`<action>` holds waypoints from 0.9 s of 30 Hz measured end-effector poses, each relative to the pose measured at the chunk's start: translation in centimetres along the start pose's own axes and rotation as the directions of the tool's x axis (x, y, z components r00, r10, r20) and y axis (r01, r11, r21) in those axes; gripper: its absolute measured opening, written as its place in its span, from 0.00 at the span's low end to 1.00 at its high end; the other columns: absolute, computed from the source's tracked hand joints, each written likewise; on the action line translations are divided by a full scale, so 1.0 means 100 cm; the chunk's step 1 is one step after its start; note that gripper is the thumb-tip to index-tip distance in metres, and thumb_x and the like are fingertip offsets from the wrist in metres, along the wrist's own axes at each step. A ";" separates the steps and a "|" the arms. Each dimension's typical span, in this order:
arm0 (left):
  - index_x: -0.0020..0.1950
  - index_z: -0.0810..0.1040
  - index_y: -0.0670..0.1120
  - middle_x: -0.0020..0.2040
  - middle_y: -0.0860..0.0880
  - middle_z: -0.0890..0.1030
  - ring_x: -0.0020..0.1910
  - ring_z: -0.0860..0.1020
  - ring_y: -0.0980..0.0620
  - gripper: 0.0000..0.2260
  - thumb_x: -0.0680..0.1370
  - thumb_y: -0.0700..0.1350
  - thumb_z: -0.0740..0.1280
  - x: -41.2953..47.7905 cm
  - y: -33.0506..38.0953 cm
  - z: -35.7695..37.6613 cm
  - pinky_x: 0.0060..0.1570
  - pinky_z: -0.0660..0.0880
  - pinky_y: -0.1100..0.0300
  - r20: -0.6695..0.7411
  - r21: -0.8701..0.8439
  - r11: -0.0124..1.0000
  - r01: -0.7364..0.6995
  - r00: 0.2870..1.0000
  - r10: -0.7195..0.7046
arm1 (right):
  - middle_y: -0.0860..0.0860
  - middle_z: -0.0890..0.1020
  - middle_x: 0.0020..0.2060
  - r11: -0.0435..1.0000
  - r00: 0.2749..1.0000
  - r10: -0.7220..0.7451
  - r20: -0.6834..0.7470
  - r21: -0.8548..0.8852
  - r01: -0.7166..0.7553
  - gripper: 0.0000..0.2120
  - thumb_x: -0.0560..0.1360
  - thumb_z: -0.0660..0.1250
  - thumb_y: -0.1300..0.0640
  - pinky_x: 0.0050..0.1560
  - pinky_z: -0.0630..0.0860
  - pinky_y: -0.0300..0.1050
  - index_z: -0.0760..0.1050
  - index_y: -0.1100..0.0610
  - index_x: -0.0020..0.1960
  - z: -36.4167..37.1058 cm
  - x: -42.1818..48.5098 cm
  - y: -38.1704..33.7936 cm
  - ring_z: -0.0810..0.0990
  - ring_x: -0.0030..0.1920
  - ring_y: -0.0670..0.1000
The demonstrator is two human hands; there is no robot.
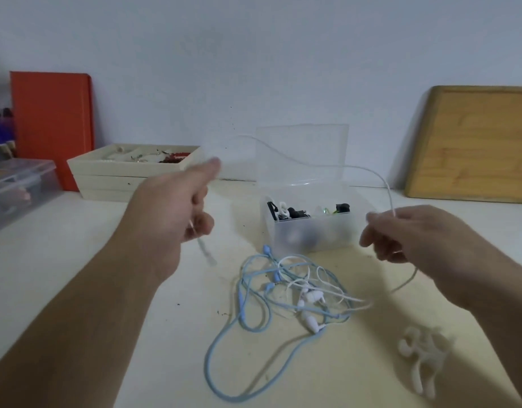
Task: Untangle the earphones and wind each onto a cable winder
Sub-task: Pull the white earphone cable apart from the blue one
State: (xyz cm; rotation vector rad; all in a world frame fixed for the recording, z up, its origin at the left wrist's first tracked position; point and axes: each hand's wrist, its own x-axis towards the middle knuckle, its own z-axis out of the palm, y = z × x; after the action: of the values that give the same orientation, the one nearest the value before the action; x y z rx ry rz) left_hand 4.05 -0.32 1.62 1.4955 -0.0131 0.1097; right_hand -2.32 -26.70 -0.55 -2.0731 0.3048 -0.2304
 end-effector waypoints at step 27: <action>0.42 0.79 0.49 0.36 0.51 0.80 0.32 0.78 0.55 0.07 0.79 0.48 0.67 -0.047 -0.052 0.060 0.35 0.73 0.62 0.606 0.613 0.574 -0.543 0.789 0.099 | 0.58 0.86 0.37 0.364 0.989 -0.107 -0.105 0.921 0.138 0.35 0.83 0.49 0.41 0.32 0.81 0.40 0.84 0.57 0.33 -0.047 0.008 -0.016 0.87 0.41 0.53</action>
State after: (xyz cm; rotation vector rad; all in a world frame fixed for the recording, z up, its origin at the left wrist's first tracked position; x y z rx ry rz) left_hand 0.15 -6.95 -3.49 2.3508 -0.8028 0.0107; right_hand -2.74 -30.03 3.22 -0.9133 -0.0124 -0.4111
